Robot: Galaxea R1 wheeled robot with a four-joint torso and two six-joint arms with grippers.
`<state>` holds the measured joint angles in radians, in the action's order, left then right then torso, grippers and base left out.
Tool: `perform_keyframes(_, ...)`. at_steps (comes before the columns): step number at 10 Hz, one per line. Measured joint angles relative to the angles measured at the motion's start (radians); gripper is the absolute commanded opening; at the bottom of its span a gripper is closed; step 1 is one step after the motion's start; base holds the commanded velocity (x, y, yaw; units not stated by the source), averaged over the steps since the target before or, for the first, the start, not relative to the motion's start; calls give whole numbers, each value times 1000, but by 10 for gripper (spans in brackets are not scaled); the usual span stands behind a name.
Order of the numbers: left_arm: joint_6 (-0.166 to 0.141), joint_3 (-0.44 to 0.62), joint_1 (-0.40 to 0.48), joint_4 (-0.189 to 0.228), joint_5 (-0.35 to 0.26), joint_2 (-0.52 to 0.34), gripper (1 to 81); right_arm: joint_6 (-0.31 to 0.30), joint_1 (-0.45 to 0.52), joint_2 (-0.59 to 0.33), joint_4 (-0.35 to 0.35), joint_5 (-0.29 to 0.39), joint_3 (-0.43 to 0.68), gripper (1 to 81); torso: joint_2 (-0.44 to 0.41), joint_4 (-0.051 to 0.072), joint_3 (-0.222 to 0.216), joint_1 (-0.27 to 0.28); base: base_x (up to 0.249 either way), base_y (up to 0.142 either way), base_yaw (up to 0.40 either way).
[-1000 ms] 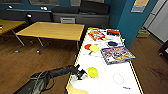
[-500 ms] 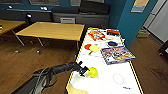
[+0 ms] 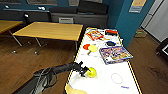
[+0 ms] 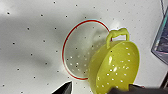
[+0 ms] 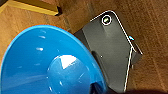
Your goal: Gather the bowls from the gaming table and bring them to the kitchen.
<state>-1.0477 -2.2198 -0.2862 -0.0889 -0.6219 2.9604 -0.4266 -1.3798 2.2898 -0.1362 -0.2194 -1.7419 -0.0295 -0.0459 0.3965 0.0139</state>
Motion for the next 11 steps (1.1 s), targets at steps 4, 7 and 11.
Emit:
perform_keyframes(4,0,-5,-31,1,0,-5,811,0,3,1,-2,1,0,10,0,-5,0,0,0,0,0)
perform_keyframes(7,0,-9,-62,1,14,-5,811,0,3,1,-2,2,0,10,0,-5,0,0,0,0,0)
perform_keyframes(11,3,-9,-85,0,22,-5,811,0,3,16,-2,2,-9,10,0,-5,0,0,0,0,0)
